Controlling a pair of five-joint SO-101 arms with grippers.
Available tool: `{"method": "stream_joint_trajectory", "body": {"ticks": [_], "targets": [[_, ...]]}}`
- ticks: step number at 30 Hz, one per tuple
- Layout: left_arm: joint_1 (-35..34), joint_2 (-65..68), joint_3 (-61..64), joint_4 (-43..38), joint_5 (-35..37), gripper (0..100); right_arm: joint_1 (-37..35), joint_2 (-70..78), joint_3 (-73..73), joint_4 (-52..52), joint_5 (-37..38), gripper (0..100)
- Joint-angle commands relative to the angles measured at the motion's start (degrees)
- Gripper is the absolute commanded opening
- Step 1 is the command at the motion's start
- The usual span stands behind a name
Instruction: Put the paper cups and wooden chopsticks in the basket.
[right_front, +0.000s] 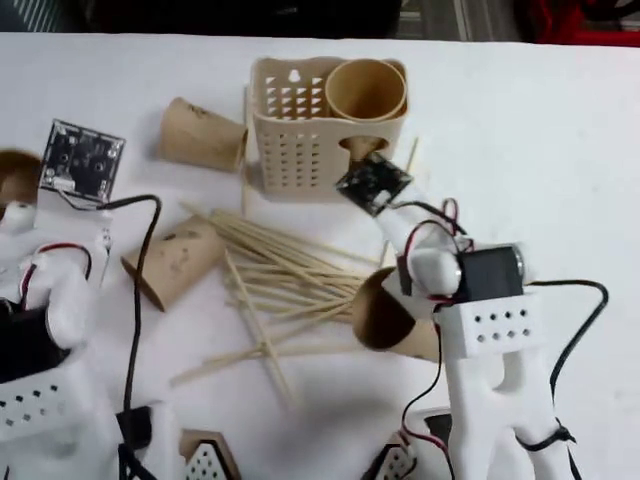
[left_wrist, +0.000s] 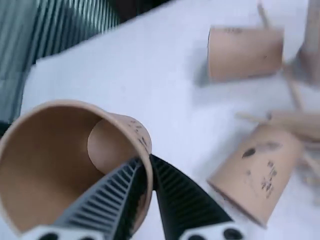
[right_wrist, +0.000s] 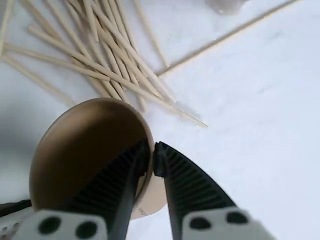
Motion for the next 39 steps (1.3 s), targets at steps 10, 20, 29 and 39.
{"method": "stream_joint_trajectory", "body": {"ticks": [10, 20, 29, 39], "targets": [[30.4, -0.8, -15.0, -10.8, 6.2, 2, 11.3, -1.6, -0.6, -4.6, -6.1, 1.8], [41.0, 19.8, -27.1, -14.0, 6.2, 2, 17.2, -1.6, 8.2, -13.4, -7.0, 1.8], [45.9, 40.0, -41.4, -14.0, 4.7, 2, 21.7, -1.6, 12.9, -16.6, -7.0, 1.8], [49.8, 55.8, -49.5, -14.0, -0.2, 2, 22.9, -1.6, 16.1, -16.6, -7.0, 1.8]]}}
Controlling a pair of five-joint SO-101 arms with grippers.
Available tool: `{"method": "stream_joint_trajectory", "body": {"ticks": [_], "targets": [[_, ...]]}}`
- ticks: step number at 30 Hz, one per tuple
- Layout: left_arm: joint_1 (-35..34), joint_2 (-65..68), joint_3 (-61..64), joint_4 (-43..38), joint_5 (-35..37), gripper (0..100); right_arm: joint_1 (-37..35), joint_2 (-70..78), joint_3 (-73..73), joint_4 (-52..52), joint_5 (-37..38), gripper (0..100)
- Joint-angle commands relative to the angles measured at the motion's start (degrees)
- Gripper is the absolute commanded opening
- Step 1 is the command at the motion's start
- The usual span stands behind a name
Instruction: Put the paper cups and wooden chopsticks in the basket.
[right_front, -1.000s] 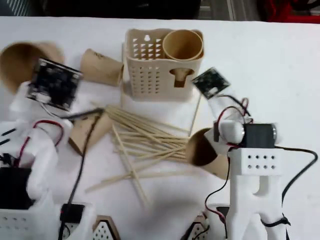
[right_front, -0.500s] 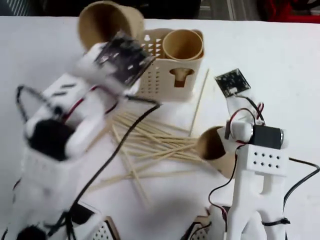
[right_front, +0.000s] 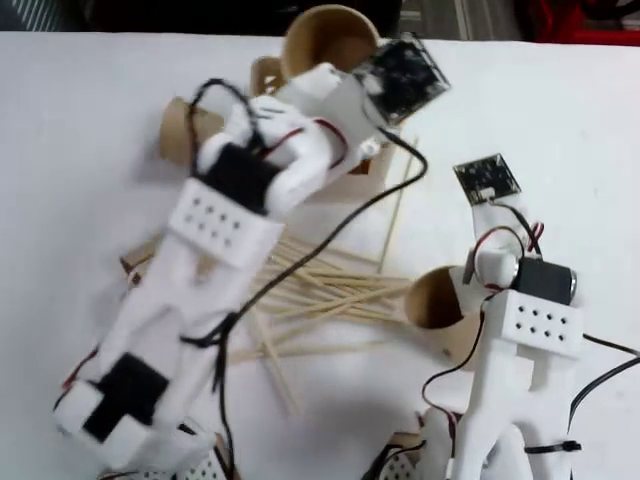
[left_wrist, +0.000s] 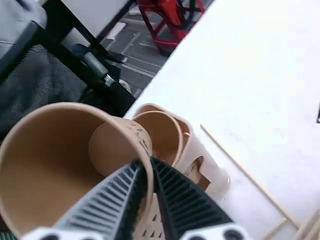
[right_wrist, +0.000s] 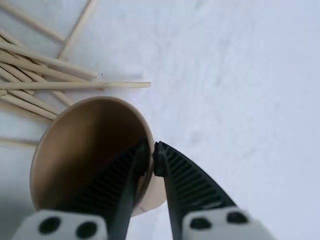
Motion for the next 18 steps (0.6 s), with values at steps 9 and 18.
{"method": "stream_joint_trajectory", "body": {"ticks": [9, 18], "targets": [[1.0, 8.2, -6.5, -1.5, -0.2, 8, 0.7, -1.6, 0.3, -0.6, -0.7, 1.8], [0.2, 4.2, -11.6, 4.3, 3.8, 23, 0.6, -1.7, 0.2, -0.5, -0.7, 1.8]]}}
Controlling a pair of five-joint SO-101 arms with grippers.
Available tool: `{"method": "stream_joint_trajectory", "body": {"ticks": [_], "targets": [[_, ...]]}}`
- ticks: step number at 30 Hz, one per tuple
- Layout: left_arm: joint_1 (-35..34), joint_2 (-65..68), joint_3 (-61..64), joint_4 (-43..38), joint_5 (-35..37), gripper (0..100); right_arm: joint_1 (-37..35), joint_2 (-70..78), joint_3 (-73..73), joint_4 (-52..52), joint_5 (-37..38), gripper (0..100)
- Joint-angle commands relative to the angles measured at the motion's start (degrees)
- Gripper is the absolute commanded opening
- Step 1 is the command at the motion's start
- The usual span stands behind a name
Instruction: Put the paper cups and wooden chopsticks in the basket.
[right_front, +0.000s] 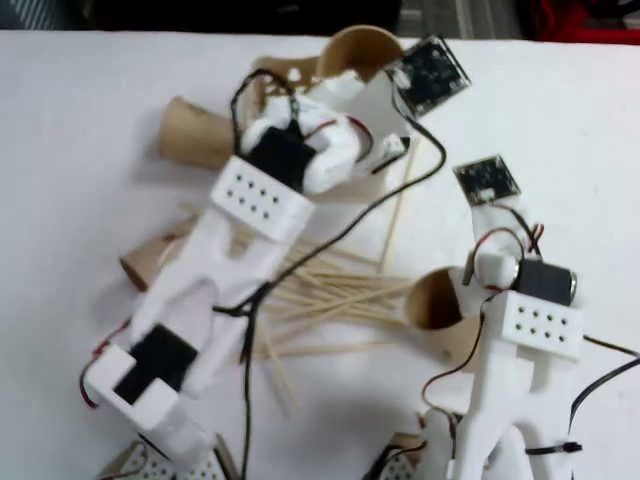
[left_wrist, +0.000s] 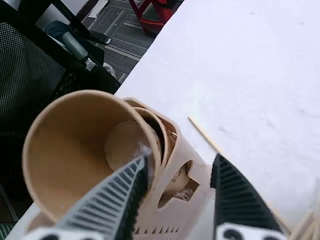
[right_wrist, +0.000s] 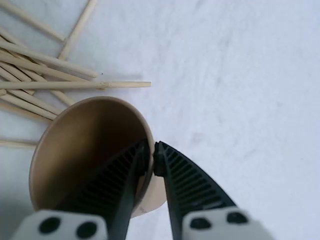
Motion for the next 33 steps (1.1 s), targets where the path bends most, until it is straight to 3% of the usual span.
{"method": "stream_joint_trajectory", "body": {"ticks": [1, 11, 22, 28, 33], "targets": [[-0.7, -5.2, -6.6, 4.0, 1.3, 23, 0.6, -1.7, -0.3, 0.0, -0.7, 1.8], [-8.0, -13.1, -16.6, 17.9, 1.4, 23, 0.6, -1.7, -2.3, 0.0, -1.9, 1.8], [-22.7, -20.5, -15.9, 39.7, 1.5, 23, 0.2, -1.7, -3.3, 0.1, -3.4, 1.8], [-30.5, -27.6, -0.4, 39.5, 1.6, 23, 0.2, -1.4, -3.1, 0.1, -3.5, 1.8], [-34.7, -37.2, 17.1, 39.4, 11.4, 23, 0.2, -1.3, -3.0, 0.1, -3.5, 1.8]]}}
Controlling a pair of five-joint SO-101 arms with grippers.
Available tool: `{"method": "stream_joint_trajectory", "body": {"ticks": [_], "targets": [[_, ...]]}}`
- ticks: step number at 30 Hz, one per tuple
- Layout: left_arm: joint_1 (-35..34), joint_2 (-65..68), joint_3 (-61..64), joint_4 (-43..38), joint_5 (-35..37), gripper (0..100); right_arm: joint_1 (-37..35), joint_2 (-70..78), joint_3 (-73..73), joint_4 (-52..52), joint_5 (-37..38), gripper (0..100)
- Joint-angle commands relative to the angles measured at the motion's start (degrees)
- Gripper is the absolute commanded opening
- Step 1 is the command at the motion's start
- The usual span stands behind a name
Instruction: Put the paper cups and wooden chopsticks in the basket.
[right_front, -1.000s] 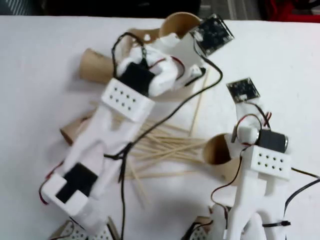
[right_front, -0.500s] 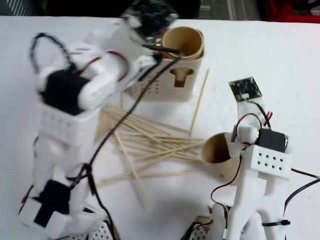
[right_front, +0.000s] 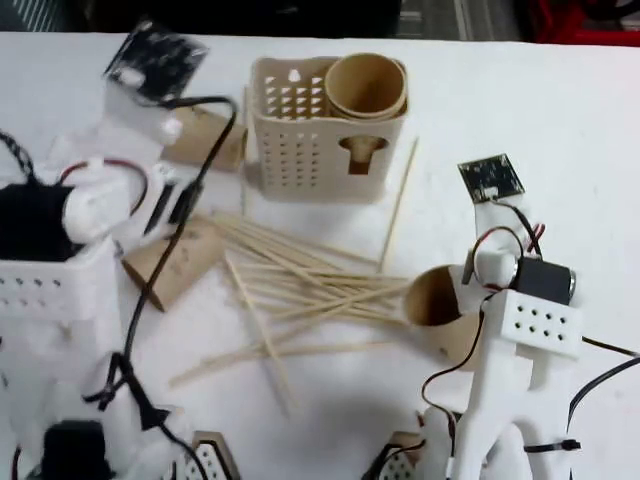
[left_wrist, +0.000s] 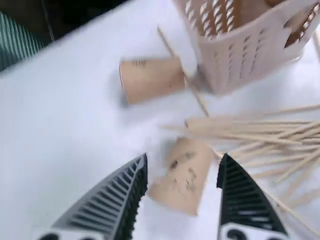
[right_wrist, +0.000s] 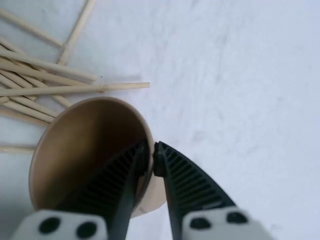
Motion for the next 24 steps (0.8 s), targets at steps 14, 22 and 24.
{"method": "stream_joint_trajectory", "body": {"ticks": [14, 22, 24], "targets": [[-15.0, -20.7, 49.1, -18.1, 13.9, 38, 0.2, -1.6, 0.9, -0.2, -0.6, 1.8], [-16.7, -20.7, 64.5, -32.9, 14.1, 38, 0.2, -1.6, 0.8, -0.2, -0.6, 1.8], [-16.7, -20.7, 67.9, -36.1, 14.1, 38, 0.2, -1.6, 0.8, -0.1, -0.6, 1.8]]}}
